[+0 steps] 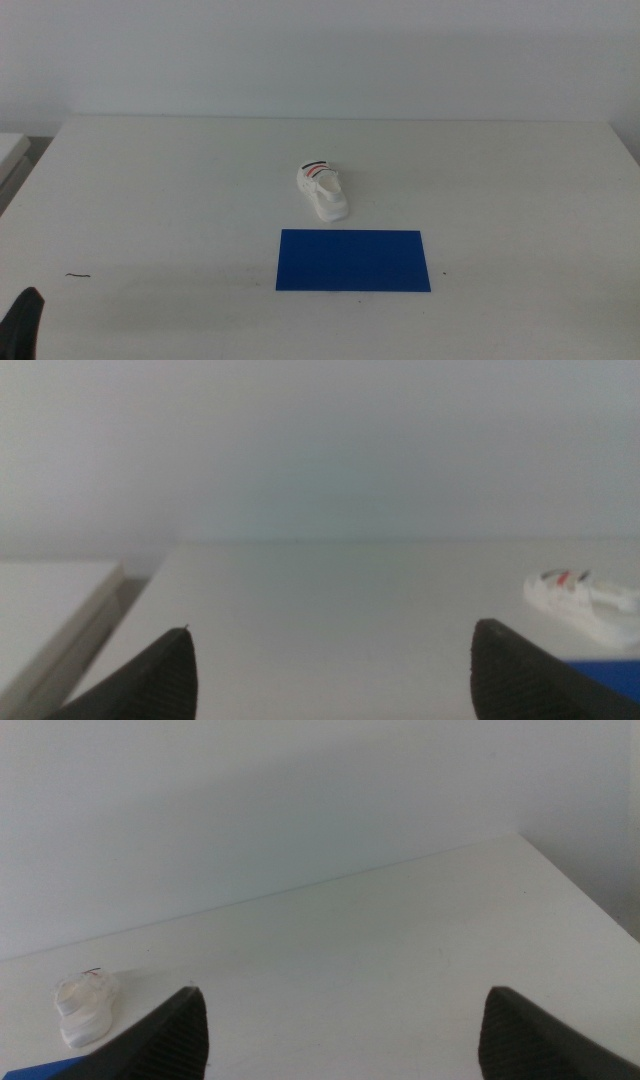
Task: Use one arm to grab the shoe from the table and place it on the mat.
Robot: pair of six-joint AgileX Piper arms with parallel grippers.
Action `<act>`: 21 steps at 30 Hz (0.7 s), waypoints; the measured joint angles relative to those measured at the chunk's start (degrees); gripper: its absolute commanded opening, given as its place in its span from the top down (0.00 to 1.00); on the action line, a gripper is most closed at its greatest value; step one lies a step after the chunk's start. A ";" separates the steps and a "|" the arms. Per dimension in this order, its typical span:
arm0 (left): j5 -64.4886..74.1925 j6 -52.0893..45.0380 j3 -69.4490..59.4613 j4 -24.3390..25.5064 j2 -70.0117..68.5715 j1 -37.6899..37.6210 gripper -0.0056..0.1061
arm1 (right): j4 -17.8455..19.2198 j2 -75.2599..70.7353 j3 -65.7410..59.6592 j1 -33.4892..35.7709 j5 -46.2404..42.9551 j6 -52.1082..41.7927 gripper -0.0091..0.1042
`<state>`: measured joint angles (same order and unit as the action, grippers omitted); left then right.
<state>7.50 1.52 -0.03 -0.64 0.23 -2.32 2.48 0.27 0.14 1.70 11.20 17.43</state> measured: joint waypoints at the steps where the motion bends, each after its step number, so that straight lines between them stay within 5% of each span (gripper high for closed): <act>1: 0.55 0.27 0.31 0.00 0.36 0.00 0.11 | 0.00 0.00 0.00 0.00 0.00 0.00 0.22; 4: 8.56 1.13 7.35 -0.73 8.89 0.00 0.11 | 0.00 0.00 0.00 0.00 0.00 0.00 0.22; 12: 38.90 3.54 50.97 -9.03 49.65 -0.13 0.11 | 0.00 0.00 0.00 0.00 0.00 0.00 0.22; 21: 51.13 22.11 86.47 -3.63 85.25 -12.55 0.11 | 0.00 0.00 0.00 0.00 0.00 0.00 0.22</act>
<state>58.63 23.63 86.44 -4.26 85.47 -14.87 2.48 0.27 0.14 1.70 11.20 17.43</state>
